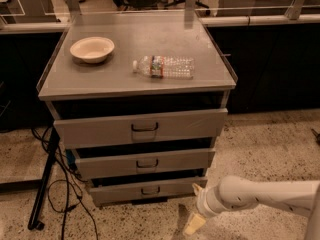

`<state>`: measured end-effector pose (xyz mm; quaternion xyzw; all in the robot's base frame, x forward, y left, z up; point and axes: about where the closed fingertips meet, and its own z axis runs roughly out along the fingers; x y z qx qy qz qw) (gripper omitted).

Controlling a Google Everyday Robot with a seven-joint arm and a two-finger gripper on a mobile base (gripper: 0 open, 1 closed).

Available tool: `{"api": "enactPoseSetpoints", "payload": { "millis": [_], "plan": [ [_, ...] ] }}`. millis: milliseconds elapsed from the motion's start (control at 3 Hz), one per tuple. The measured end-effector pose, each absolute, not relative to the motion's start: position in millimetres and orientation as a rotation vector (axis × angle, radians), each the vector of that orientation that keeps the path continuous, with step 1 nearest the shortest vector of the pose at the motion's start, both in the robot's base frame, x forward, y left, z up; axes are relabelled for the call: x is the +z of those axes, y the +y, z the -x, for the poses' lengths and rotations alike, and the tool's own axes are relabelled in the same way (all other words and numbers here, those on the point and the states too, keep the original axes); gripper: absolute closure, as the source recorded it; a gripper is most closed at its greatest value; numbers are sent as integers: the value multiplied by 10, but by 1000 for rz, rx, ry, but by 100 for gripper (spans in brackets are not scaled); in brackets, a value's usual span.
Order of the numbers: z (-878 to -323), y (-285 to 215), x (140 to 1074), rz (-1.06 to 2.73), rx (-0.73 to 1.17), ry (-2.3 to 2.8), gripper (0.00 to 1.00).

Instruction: Open bottom drawer

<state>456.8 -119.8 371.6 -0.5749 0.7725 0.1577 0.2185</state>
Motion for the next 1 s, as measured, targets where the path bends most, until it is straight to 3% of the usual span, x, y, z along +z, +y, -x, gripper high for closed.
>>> {"api": "enactPoseSetpoints", "payload": {
  "millis": [1000],
  "plan": [
    [-5857, -1185, 3546, 1629, 377, 2159, 0]
  ]
}}
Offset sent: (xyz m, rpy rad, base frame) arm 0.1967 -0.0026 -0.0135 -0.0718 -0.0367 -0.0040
